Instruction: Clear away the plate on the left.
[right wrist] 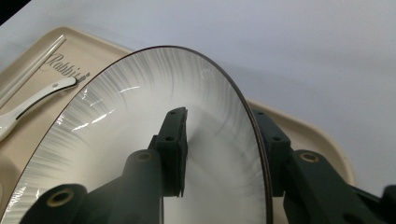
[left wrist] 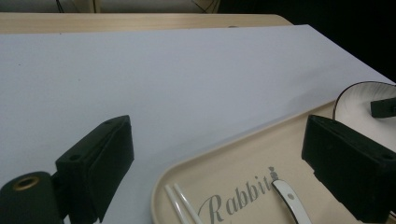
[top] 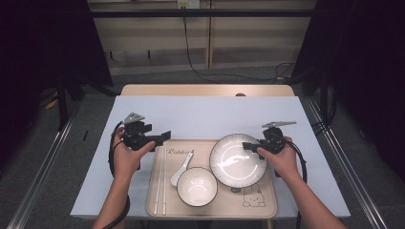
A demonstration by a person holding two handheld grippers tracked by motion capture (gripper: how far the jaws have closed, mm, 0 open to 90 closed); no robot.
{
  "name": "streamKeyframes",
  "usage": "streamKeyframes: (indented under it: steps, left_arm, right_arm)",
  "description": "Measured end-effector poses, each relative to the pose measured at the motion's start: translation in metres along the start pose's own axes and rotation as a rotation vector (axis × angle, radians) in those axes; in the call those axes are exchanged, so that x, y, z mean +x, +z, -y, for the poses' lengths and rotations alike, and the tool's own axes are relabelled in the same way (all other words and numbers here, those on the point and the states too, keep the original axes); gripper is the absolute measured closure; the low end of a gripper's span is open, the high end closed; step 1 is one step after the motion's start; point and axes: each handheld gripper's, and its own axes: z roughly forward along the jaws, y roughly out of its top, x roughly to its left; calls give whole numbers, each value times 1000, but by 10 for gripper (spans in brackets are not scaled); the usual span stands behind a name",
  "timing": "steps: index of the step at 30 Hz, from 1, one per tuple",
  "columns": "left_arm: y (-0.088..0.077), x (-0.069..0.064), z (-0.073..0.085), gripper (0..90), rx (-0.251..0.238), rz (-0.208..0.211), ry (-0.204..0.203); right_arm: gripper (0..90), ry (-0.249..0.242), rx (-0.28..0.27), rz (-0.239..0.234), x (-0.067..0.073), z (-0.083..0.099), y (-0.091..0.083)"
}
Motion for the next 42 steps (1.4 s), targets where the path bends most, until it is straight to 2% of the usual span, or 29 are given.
streamKeyframes:
  steps: [16,35,42]
  left_arm:
    - [-1,2,2,91,3,-8,-7]
    - [-3,3,1,87,-6,-3,-15]
    - [-3,2,1,86,-4,-3,-13]
  right_arm:
    - [591,4,-2,4,-4,0,5]
    - [513,8,4,-4,-4,-1,11]
    - [381,10,7,-22,-5,-1,13]
